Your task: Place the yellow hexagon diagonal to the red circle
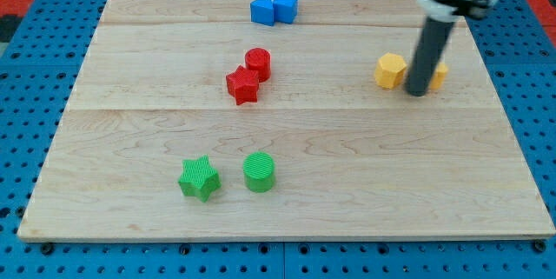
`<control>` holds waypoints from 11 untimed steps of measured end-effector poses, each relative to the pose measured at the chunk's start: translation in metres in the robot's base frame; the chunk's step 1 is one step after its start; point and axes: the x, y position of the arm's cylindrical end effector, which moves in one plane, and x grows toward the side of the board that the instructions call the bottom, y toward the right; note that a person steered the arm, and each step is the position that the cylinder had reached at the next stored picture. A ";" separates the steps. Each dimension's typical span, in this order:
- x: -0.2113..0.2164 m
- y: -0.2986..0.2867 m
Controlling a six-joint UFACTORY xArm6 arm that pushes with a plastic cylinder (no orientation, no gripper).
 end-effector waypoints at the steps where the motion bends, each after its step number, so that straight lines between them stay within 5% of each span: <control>1: -0.032 -0.011; 2: -0.032 -0.097; 4: 0.012 -0.068; 7: 0.024 -0.133; 9: -0.010 -0.185; 11: -0.041 -0.167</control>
